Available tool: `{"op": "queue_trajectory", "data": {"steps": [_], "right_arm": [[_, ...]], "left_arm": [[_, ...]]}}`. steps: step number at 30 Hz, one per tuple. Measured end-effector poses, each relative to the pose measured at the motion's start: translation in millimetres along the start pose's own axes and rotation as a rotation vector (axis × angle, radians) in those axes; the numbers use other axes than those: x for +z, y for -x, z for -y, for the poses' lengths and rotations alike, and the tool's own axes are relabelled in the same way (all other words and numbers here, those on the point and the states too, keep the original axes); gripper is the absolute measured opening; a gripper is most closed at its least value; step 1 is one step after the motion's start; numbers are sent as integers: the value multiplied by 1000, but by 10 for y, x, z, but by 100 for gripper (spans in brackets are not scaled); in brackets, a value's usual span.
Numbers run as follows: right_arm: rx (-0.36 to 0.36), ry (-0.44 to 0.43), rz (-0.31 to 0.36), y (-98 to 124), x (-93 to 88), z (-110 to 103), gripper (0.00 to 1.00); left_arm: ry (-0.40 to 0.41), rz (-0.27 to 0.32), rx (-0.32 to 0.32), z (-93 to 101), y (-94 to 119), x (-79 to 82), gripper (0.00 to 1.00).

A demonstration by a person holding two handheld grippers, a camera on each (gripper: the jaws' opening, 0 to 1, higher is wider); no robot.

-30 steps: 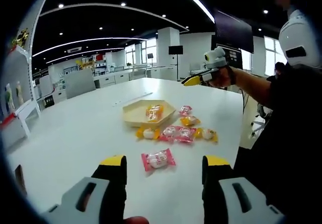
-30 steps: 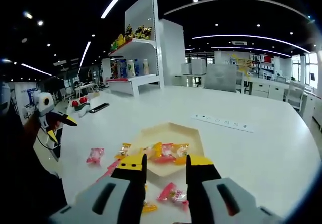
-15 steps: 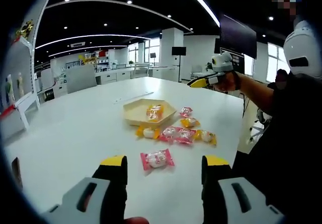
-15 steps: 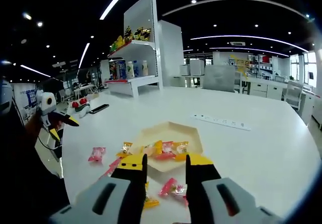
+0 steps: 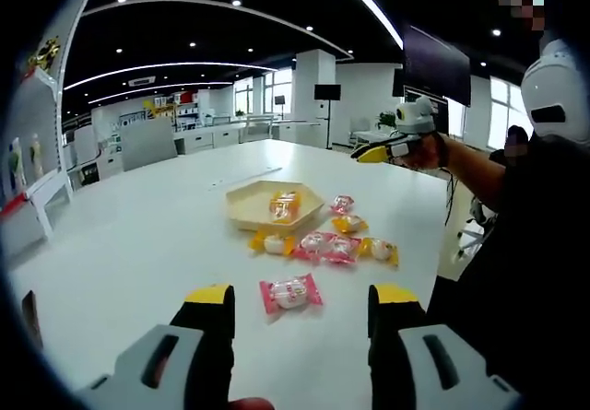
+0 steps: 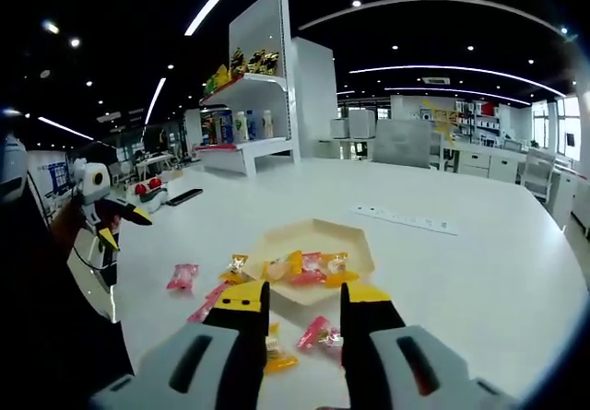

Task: Pick up the marshmallows scattered on the table and place them into the bowl on the table

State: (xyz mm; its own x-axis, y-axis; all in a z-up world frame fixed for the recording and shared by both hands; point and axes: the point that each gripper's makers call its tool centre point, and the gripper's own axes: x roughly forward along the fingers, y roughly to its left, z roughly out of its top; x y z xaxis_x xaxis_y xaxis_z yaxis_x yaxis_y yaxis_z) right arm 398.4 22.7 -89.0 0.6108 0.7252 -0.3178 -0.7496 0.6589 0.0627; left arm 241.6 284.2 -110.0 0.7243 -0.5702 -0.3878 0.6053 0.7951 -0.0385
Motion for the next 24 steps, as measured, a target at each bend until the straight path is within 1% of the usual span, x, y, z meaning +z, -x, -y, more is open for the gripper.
{"op": "queue_trajectory", "data": {"steps": [5,10,17,18,24], "right_arm": [[7,-5,2,51,-30,-42,32],[14,12,9,111,-29,-120,32],[15,14,15,164,-54,-170,32],[11,8,25,202,-60,-185,32],[-7,-2,44,279,-71,-170,32]], "left_arm": [[-1,-4,1,-16,-10,6,58],[-2,-5,-2,-16,-30,13,58],[-1,-6,-5,-21,-50,11,57],[-1,-7,-5,-24,-51,9,57],[-3,-7,-1,-54,-47,16,57]]}}
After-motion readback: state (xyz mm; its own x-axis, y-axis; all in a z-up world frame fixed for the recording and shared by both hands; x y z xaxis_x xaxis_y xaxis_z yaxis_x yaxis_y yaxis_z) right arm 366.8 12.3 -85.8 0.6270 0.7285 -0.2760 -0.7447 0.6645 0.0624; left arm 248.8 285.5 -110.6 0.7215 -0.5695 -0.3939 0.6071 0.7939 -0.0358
